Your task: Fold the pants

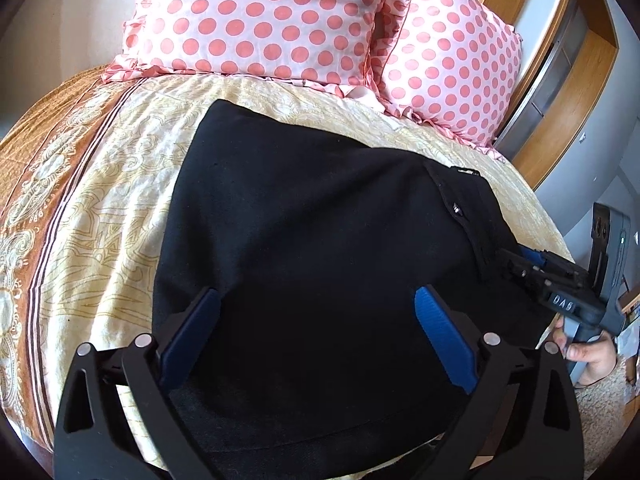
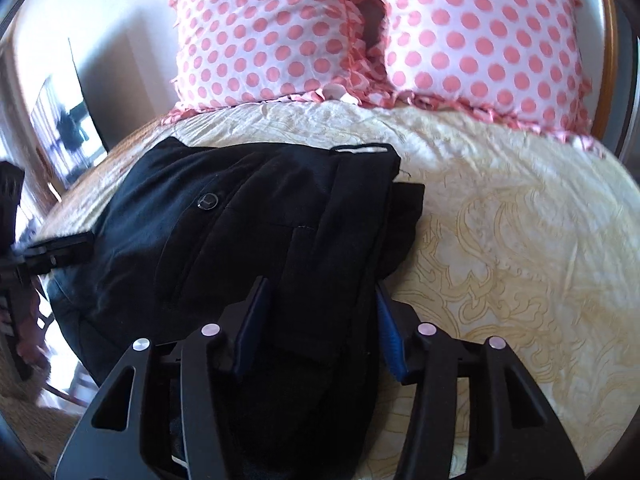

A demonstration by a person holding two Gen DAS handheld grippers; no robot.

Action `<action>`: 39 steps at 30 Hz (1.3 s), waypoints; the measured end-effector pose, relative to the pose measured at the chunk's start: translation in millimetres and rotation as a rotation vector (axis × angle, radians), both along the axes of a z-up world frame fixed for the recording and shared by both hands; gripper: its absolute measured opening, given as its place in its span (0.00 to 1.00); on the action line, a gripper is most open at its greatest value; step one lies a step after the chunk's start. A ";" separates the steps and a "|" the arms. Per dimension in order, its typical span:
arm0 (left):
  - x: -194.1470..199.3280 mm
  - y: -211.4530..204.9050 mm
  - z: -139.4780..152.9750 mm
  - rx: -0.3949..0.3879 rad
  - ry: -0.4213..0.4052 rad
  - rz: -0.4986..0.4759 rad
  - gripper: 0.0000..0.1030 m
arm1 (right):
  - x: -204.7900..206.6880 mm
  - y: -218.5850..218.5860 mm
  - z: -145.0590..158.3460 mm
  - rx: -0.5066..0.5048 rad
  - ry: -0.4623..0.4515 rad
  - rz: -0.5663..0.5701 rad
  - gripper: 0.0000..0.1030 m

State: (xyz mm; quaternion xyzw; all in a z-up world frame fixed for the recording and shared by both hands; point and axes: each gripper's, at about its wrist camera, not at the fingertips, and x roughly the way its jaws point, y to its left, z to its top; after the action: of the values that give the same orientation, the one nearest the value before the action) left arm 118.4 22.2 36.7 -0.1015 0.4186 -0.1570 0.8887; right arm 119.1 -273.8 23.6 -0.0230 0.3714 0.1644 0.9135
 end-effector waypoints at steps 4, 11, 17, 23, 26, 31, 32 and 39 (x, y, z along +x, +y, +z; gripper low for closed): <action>7.7 25.7 14.1 -0.070 -0.005 0.039 0.94 | 7.8 -9.7 -3.3 0.075 0.046 0.002 0.52; 41.9 51.7 6.2 -0.167 0.131 0.036 0.94 | 14.2 -30.8 -12.7 0.278 0.099 0.035 0.35; 60.2 53.8 -0.9 -0.181 0.190 0.025 0.88 | 14.8 -28.8 -11.0 0.268 0.096 0.044 0.33; 69.4 46.0 -5.4 -0.085 0.220 0.035 0.75 | 28.7 -39.8 -18.5 0.380 0.172 0.022 0.49; 69.7 49.6 -6.6 -0.075 0.232 0.036 0.73 | 30.1 -43.4 -20.6 0.439 0.182 0.032 0.55; 69.1 45.6 -5.1 -0.006 0.226 0.061 0.47 | 24.4 -33.6 -17.3 0.349 0.123 0.033 0.34; 67.7 44.7 -3.9 0.009 0.217 0.064 0.40 | 23.3 -33.9 -16.7 0.353 0.116 0.032 0.32; 56.4 48.5 11.6 -0.011 0.133 0.045 0.05 | 18.6 -39.7 -5.2 0.415 0.069 0.035 0.21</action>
State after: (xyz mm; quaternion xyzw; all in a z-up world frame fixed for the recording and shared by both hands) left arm 174.8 70.7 48.3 -0.1260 0.4736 -0.1320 0.8616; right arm 137.8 -313.5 18.5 0.1647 0.3601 0.2541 0.8824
